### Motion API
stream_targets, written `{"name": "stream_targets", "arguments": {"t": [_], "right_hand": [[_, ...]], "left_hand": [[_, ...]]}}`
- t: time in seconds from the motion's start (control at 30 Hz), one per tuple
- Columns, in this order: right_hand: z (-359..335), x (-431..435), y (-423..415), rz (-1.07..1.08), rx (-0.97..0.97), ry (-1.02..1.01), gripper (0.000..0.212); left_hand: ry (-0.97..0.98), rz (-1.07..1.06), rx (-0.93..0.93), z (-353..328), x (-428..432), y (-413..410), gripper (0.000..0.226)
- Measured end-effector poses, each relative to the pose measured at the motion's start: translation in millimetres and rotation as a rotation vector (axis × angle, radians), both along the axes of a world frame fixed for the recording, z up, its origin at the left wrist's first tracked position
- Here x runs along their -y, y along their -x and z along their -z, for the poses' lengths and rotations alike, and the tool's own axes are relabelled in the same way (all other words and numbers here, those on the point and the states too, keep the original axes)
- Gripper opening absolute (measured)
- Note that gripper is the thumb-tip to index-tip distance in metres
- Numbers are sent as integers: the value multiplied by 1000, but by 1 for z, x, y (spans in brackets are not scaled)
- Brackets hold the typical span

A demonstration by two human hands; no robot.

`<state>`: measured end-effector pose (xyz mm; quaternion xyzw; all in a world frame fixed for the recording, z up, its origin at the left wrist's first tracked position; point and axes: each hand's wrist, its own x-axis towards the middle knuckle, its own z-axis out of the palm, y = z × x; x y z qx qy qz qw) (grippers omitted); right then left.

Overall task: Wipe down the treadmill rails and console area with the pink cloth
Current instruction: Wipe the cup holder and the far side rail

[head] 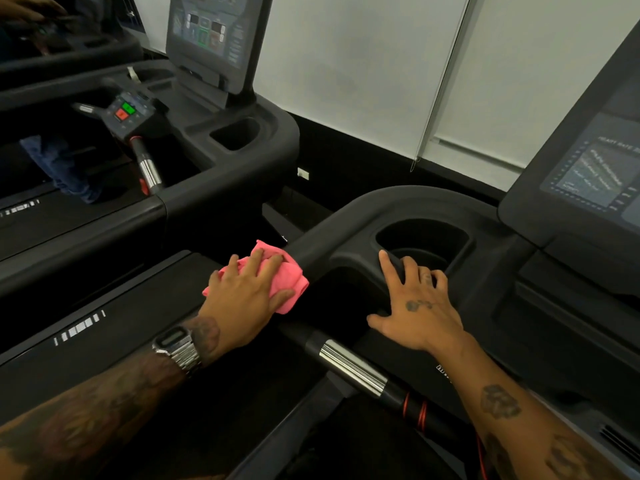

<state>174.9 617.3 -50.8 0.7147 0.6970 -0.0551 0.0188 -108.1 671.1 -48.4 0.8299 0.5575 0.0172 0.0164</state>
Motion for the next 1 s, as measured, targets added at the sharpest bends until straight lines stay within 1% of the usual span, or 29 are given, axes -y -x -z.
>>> {"name": "stream_targets", "arguments": {"t": [0.1, 0.17, 0.23, 0.3, 0.4, 0.47, 0.53, 0.63, 0.73, 0.8, 0.87, 1.0], "right_hand": [[0, 0, 2, 2, 0, 0, 110], [-1, -1, 2, 2, 5, -1, 111], [-2, -2, 2, 4, 6, 5, 111], [-1, -2, 2, 9, 8, 13, 111], [-2, -2, 2, 16, 2, 19, 111], [-4, -1, 2, 13, -4, 24, 110], [-5, 0, 2, 8, -19, 36, 110], [-6, 0, 1, 10, -35, 48, 109], [-6, 0, 0, 9, -49, 60, 109], [-6, -1, 0, 3, -48, 61, 110], [-5, -1, 0, -1, -34, 48, 110], [-2, -2, 0, -10, -15, 25, 112]], "left_hand": [[-22, 28, -32, -3, -16, -24, 80], [-15, 40, -50, -3, -32, -48, 73], [-51, 70, -65, -3, -49, -74, 66], [-60, 112, -47, -7, -65, -94, 64], [69, 214, 31, -4, -92, -101, 73], [99, 274, 52, 1, -101, -97, 79], [90, 281, 77, 5, -96, -90, 68], [15, 329, 42, 6, -73, -65, 57], [-7, 387, 82, 6, -51, -26, 58], [24, 382, 143, 4, -36, 1, 59], [38, 370, 160, -1, -21, 22, 62], [113, 367, 168, -10, -15, 29, 65]]}}
